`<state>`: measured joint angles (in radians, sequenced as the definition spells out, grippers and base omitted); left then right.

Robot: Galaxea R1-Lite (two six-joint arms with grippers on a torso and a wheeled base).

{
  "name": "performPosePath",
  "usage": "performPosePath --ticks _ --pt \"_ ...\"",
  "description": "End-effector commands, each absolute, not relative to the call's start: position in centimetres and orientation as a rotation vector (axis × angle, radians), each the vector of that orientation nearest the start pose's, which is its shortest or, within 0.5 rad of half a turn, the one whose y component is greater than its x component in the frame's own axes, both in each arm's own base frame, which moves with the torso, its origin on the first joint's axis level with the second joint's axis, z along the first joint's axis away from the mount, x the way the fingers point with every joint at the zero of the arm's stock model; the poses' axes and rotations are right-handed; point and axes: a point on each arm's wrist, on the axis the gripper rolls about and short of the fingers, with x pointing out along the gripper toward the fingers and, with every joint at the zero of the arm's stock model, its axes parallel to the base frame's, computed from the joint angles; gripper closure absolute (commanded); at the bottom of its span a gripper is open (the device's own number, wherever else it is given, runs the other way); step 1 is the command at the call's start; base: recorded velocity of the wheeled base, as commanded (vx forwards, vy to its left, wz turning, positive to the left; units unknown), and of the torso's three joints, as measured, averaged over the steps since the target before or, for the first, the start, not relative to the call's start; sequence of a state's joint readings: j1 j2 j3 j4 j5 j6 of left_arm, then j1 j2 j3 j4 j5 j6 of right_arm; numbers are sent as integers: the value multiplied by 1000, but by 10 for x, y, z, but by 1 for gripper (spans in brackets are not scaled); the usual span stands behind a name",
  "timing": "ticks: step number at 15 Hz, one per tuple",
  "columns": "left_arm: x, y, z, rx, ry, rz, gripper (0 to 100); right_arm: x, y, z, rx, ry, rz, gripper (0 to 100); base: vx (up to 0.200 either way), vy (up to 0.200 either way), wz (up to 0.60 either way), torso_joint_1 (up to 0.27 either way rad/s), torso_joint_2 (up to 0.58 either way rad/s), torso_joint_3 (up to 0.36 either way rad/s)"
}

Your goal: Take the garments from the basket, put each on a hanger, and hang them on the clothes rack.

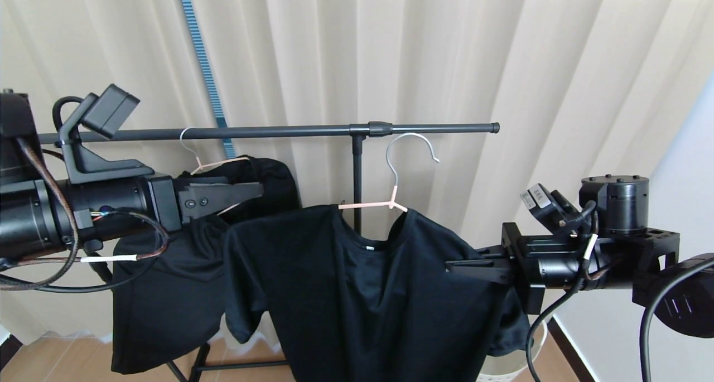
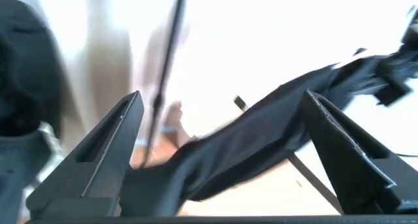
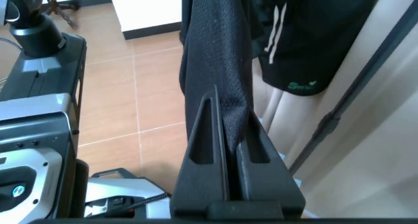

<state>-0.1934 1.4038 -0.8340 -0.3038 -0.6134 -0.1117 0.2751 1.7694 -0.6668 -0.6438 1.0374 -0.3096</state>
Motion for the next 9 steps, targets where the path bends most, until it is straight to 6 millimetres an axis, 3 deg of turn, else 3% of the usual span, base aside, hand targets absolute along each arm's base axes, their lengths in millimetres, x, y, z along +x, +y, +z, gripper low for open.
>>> performPosePath --ticks 1,3,5,7,9 --pt "211 -75 269 -38 237 -890 0 270 99 129 -76 261 1352 100 0 0 0 0 0 0" --pt "207 -93 263 36 276 -978 0 266 102 126 -112 241 1377 100 0 0 0 0 0 0" --pt "214 -97 251 108 291 -996 0 264 103 125 -124 235 1384 100 0 0 0 0 0 0" --pt "222 -100 226 266 296 -1038 0 259 104 127 -139 219 1393 100 0 0 0 0 0 0" --pt "223 -106 217 321 295 -1079 0 257 104 128 -150 209 1398 100 0 0 0 0 0 0"
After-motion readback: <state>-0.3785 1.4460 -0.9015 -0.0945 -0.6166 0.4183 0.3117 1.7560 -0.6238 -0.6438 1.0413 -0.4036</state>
